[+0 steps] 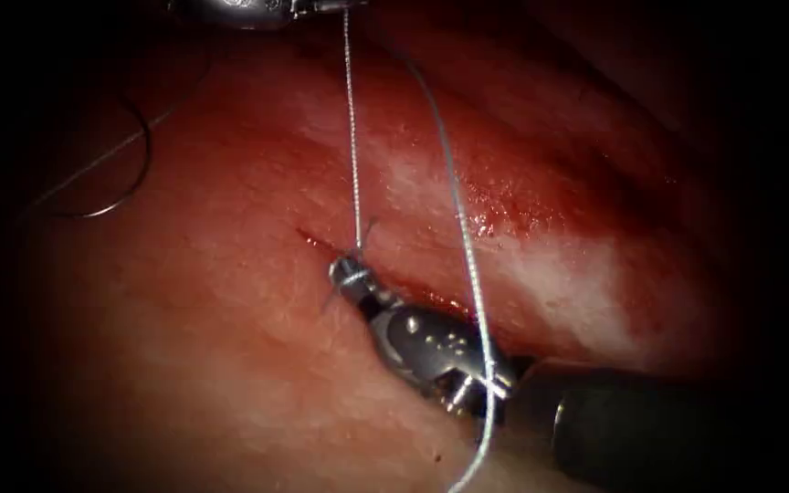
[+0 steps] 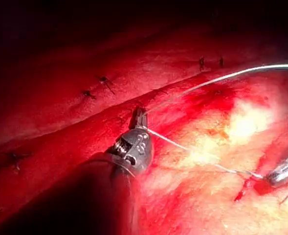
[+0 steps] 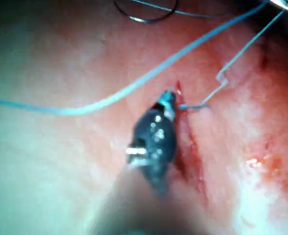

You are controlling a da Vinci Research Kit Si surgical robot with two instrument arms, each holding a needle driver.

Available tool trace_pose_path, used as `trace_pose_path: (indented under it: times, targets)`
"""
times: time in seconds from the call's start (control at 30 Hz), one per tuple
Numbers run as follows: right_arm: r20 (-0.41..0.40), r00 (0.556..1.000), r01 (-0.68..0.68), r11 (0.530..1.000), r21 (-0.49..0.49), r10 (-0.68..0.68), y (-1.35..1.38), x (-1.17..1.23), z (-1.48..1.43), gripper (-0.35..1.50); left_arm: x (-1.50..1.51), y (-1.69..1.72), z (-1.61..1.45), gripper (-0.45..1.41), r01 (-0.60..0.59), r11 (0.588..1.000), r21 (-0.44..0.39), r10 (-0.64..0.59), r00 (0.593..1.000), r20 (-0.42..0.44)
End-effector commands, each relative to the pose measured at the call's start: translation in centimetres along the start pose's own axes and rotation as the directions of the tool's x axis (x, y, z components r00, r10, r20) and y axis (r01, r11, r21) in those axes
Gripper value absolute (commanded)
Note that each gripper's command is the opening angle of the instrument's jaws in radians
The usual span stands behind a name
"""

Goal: Wound Closure

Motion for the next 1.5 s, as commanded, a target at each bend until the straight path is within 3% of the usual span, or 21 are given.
trace_pose_path:
  times: [0.03,0.5,0.97,1.27,1.5]
  targets:
    - [0.005,1.000,0.005,1.000,0.014,-0.005,-0.14,-0.07,-0.02,-0.35,-0.05,-0.07,0.07,-0.45,-0.012,1.000,0.023,0.012,1.000,-0.001]
    - [0.008,0.999,0.030,0.992,0.123,-0.031,-0.60,-0.10,-0.29,-0.35,-0.25,-0.59,0.16,-0.45,-0.098,0.990,0.100,0.093,0.994,0.058]
    - [0.006,0.998,0.062,0.981,0.184,-0.065,-1.06,-0.09,-0.48,-0.35,-0.30,-0.75,0.18,-0.45,-0.114,0.983,0.144,0.102,0.991,0.092]
    - [0.016,0.997,0.072,0.979,0.192,-0.076,-1.00,-0.19,-0.53,-0.35,-0.43,-1.02,0.47,-0.45,-0.148,0.973,0.178,0.128,0.985,0.118]
    - [0.028,0.996,0.081,0.976,0.200,-0.089,-1.09,-0.27,-0.56,-0.35,-0.68,-0.97,0.67,-0.45,-0.178,0.968,0.179,0.157,0.979,0.130]
